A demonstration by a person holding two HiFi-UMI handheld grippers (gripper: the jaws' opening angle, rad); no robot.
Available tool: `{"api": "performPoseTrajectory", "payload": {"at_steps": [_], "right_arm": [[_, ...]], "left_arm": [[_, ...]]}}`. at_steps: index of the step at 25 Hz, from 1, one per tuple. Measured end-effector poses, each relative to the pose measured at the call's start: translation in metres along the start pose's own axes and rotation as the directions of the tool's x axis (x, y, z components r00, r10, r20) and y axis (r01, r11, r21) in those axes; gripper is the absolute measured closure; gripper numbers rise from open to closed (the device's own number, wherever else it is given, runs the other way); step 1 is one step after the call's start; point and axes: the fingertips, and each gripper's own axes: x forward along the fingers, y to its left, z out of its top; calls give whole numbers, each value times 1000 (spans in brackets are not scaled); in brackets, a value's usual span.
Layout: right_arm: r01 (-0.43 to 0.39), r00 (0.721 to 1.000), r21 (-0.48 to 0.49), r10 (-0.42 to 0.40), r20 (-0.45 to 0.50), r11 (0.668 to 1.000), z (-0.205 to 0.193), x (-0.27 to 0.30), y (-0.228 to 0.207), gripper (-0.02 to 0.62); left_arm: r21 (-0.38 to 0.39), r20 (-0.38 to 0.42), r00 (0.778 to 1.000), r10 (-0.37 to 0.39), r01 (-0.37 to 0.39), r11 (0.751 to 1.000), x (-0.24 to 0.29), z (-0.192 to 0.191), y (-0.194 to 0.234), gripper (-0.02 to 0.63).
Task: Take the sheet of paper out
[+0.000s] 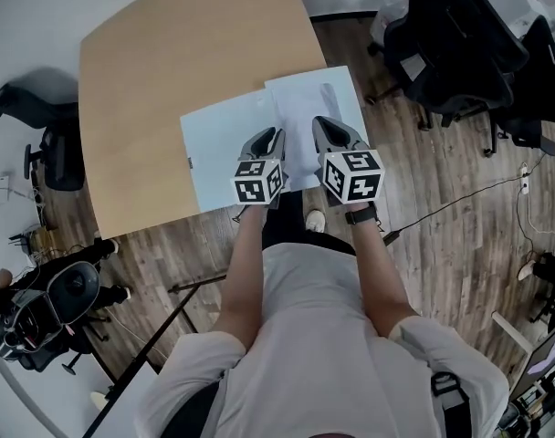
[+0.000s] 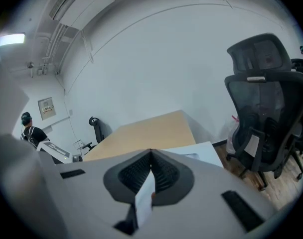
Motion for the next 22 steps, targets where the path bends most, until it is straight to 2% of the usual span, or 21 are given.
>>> {"api": "performPoseTrajectory", "payload": {"at_steps": [8, 15, 22], "right_arm": [[8, 998, 15, -7, -60, 1000, -14, 22, -16, 584], [24, 995, 33, -21, -97, 999, -22, 38, -28, 584], [40, 992, 49, -34, -124, 998, -30, 46, -37, 584]], "left_arm": [[25, -116, 993, -19, 23, 999, 34, -27, 9, 459], [50, -231, 971, -62, 75, 996, 56, -55, 10, 454], [68, -286, 958, -26, 47, 997, 73, -72, 14, 456]]}}
